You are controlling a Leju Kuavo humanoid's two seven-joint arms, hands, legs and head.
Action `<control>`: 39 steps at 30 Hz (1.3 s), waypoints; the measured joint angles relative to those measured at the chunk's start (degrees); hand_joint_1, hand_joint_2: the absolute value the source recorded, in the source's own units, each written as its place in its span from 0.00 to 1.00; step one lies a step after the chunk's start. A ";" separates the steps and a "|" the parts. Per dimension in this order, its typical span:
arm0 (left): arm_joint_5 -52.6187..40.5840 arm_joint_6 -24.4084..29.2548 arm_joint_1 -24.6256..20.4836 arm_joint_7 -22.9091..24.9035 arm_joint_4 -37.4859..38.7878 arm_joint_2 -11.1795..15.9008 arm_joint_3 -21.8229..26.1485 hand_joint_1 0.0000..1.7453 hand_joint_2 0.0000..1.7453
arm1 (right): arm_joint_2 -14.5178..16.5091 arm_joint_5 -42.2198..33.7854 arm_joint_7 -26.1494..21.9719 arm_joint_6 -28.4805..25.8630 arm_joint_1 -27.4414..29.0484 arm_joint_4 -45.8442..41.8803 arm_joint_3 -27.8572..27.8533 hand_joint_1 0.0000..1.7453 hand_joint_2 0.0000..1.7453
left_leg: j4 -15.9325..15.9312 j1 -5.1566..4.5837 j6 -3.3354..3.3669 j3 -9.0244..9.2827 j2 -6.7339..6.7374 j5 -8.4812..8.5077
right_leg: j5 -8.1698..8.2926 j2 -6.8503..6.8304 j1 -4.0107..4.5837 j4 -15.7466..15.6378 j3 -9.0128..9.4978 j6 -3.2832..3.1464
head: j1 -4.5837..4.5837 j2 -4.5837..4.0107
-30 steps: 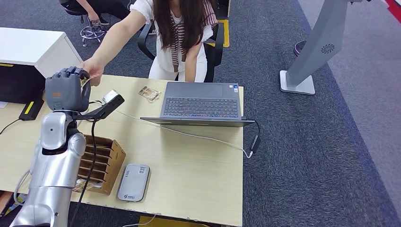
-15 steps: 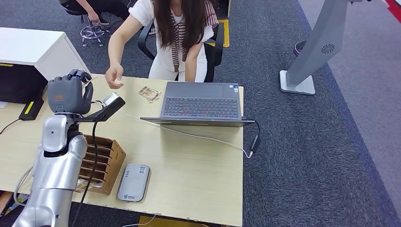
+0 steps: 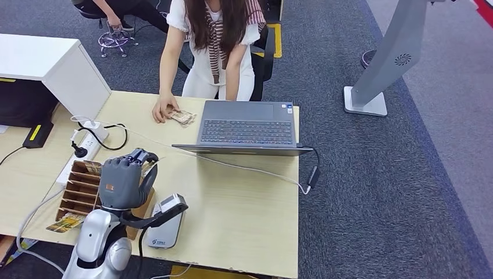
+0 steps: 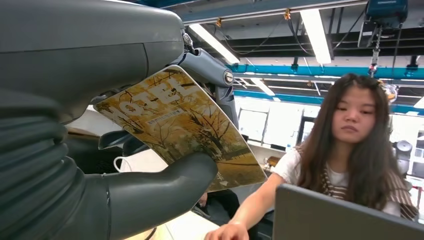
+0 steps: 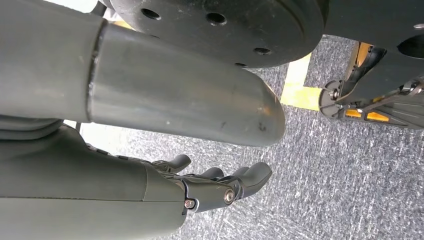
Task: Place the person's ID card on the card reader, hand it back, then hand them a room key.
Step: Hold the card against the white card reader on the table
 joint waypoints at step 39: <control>-6.55 -20.52 8.06 9.21 0.67 9.61 -11.27 1.00 1.00 | 0.52 -0.92 0.33 -0.32 0.01 0.00 -1.18 0.00 0.00 | 0.00 0.01 0.00 0.01 -0.01 0.03 | 0.01 -0.02 0.00 0.02 0.05 0.00 | 0.01 0.00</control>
